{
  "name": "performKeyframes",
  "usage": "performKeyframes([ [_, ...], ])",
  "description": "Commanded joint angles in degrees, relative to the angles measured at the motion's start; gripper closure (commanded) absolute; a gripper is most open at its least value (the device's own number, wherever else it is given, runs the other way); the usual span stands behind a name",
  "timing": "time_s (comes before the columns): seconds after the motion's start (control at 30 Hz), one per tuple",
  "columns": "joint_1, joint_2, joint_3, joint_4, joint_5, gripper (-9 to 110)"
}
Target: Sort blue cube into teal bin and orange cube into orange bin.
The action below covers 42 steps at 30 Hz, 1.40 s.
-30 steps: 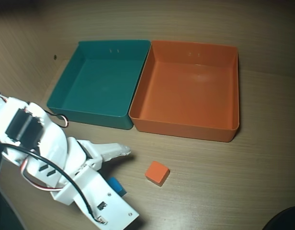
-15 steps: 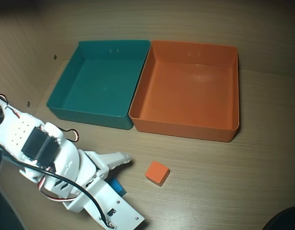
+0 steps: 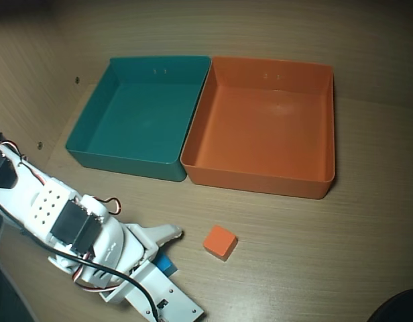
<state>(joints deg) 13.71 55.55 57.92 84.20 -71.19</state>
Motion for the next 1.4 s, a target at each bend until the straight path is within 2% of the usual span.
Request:
performKeyframes([
  [0.0, -0.1, 0.1, -5.8, -0.4, 0.4, 56],
  [0.5, -0.2, -5.0, -9.7, -0.3, 0.6, 57],
  [0.6, -0.2, -5.0, -9.5, -0.2, 0.6, 65],
  [0.97, -1.1, -5.1, -9.5, 0.4, 0.7, 109],
  [1.37, -5.4, 7.1, -16.6, -0.1, -0.3, 107],
])
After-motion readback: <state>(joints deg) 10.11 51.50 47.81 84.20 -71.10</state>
